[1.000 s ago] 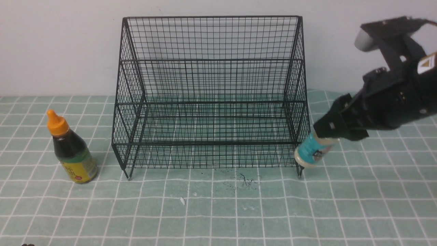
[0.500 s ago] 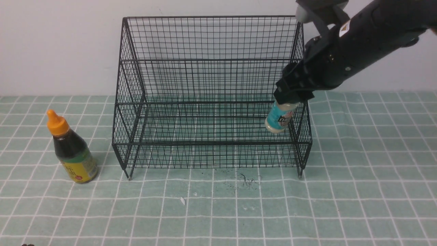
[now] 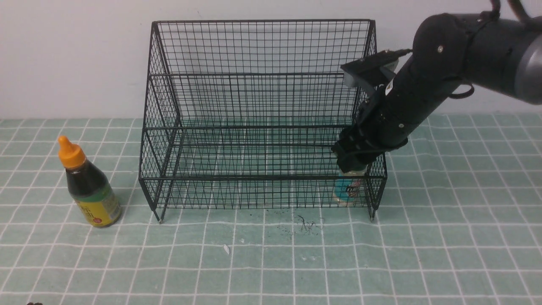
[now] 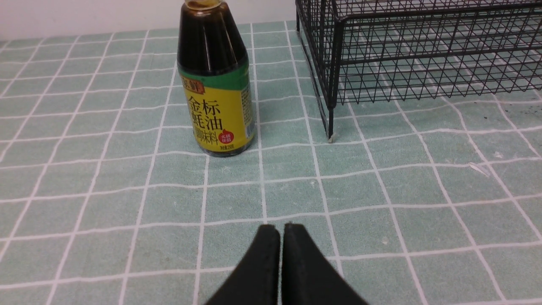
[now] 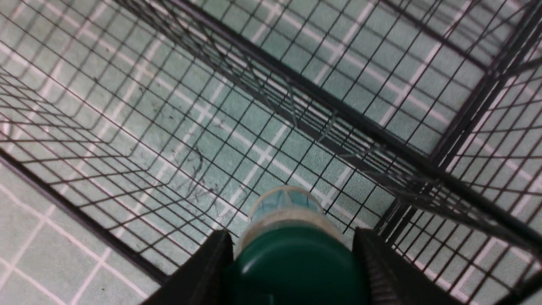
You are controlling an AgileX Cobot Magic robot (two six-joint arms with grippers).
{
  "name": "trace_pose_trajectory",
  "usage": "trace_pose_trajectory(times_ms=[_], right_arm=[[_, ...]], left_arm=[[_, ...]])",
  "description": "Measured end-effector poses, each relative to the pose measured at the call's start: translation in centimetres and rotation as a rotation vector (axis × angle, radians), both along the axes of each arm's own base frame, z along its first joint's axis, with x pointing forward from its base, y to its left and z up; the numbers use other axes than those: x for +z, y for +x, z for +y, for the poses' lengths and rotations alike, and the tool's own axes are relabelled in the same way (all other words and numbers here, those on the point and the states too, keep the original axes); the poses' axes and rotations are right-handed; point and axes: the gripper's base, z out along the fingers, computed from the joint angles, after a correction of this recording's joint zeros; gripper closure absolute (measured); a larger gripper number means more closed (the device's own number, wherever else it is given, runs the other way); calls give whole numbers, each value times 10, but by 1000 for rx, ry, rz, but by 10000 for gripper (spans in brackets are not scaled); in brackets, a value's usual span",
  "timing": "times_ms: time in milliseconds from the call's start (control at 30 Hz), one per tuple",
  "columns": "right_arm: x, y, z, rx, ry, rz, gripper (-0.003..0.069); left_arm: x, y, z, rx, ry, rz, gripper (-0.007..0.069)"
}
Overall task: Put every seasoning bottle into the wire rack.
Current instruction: Use the right arm to put the condiment bottle back on the shelf
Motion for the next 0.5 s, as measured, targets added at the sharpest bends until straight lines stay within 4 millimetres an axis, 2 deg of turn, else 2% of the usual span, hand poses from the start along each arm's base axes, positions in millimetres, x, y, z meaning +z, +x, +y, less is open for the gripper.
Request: trace_pose_trajectory(times_ms=[267,500], right_arm=[[1,-1,2,6,-1,-1,327],[1,-6,13,40,-13,-10,256]], left_arm=[[0,0,0,0,0,0,631],[0,0,0,0,0,0,631]])
